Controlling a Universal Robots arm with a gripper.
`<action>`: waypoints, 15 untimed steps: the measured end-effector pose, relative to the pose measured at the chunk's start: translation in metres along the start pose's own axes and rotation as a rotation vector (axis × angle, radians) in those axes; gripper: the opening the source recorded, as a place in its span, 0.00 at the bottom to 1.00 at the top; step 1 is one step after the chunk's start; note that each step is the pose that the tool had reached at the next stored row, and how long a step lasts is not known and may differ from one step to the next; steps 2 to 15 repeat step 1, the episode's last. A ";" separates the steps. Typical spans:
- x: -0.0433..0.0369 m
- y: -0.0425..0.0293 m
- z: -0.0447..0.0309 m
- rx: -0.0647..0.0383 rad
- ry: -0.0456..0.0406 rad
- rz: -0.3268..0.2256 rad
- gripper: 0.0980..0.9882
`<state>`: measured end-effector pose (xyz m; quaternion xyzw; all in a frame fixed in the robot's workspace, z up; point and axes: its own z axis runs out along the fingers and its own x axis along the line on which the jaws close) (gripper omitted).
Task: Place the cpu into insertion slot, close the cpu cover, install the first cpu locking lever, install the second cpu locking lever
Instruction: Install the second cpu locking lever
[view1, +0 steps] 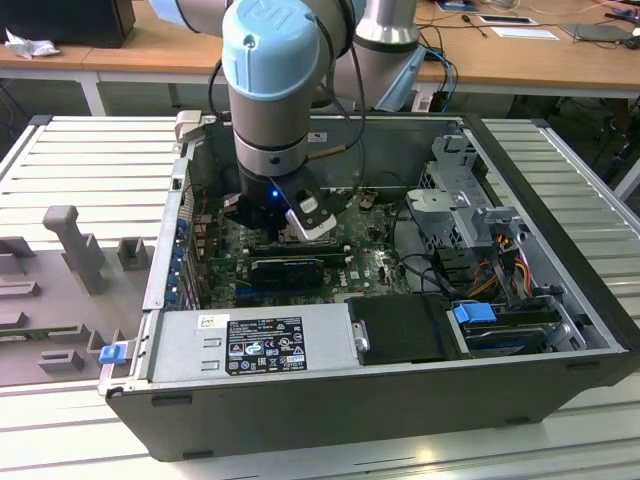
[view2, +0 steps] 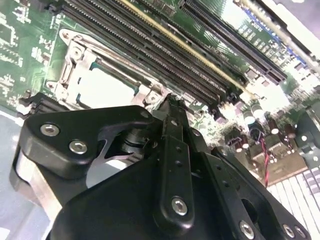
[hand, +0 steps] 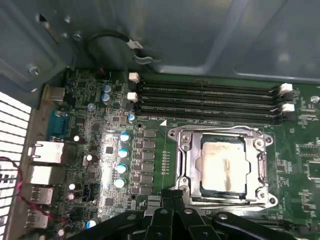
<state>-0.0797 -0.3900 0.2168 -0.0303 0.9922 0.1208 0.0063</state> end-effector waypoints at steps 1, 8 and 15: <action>0.0000 0.0003 -0.0013 0.000 0.0001 0.000 0.01; 0.0000 0.0003 -0.0013 0.000 0.0001 0.000 0.01; 0.0000 0.0003 -0.0013 0.000 0.0001 0.000 0.01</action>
